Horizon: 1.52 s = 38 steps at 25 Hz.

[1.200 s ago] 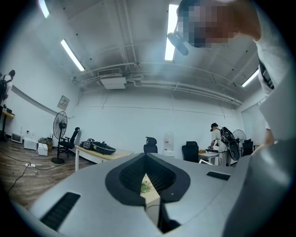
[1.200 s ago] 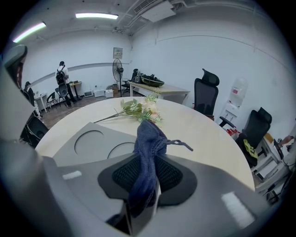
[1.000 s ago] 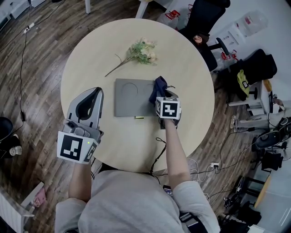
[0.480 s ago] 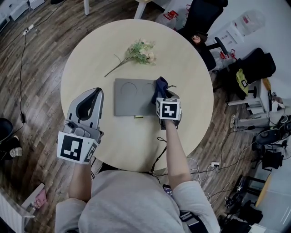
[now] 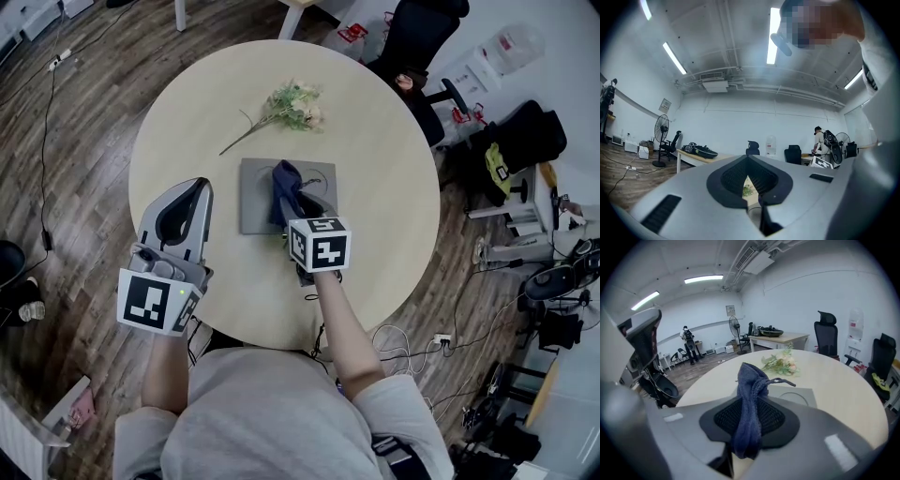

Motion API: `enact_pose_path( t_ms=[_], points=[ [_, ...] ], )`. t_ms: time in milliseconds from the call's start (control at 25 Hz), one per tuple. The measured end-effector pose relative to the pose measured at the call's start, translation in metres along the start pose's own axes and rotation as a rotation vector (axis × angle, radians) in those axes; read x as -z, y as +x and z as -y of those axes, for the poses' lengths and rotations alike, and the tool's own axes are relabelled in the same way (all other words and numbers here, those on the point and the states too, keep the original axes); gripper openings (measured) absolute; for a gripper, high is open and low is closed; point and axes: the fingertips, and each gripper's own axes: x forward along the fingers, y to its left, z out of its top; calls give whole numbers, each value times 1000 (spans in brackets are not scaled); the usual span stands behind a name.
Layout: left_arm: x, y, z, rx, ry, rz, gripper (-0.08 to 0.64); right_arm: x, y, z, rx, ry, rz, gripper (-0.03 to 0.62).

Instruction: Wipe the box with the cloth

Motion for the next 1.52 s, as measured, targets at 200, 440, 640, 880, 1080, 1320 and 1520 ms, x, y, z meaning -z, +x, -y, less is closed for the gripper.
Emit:
enact_pose_path(
  t_ms=[200,440,640,880,1080,1320,1520],
  points=[
    [-1,-10,-5,-13,5,-2,8,16,13,-55,-112,13,-40,109],
    [-3,-21,-13,-28,6,-1,8,51,41,-70,-79,-32,-131,109],
    [-4,-24,-13,-26,2,8,8,51,43,-64,-42,-83,-130,109],
    [-6,-21,-4,-17,1,12,8,55,34,-40,-2,-65,-125,109],
    [-7,-18,9,-5,5,13,8,58,25,-14,33,-39,-124,109],
    [-8,-13,26,4,12,14,8,63,14,19,79,-27,-121,109],
    [-9,-11,39,12,18,16,8,66,5,40,106,-16,-117,109]
  ],
)
